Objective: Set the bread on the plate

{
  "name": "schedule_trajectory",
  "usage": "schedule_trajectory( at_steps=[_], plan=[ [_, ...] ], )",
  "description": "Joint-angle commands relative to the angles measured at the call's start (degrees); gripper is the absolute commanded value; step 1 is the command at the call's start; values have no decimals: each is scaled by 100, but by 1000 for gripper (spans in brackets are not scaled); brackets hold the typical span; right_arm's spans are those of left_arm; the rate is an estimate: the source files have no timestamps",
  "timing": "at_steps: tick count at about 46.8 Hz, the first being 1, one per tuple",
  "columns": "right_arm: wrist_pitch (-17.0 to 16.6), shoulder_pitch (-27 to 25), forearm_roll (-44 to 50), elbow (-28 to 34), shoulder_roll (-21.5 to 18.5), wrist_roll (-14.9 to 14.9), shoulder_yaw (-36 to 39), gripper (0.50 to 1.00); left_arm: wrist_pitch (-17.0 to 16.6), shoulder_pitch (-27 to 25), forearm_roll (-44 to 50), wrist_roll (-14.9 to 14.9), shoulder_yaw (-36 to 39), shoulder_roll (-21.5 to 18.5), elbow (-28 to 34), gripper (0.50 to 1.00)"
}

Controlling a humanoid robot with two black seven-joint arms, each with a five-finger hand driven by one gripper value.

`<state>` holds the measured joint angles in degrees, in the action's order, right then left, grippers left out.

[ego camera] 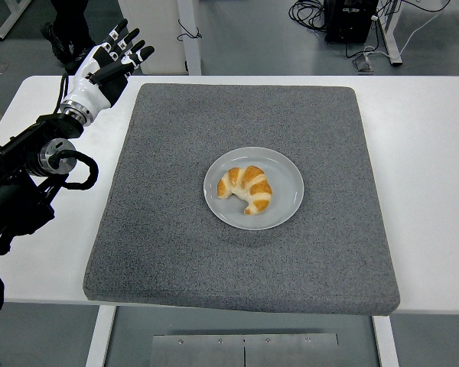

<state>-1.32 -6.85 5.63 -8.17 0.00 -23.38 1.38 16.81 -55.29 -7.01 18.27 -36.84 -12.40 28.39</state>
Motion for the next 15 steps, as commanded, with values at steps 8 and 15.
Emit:
schedule_trajectory(
  at_steps=[8, 15],
  plan=[
    [-26, 0, 0, -62, 0, 0, 11, 1000, -3, -34, 59, -25, -60, -69, 0, 986],
    [-35, -53, 0, -61, 0, 0, 2, 1000, -12, -26, 59, -8, -42, -8, 0, 986]
  ],
)
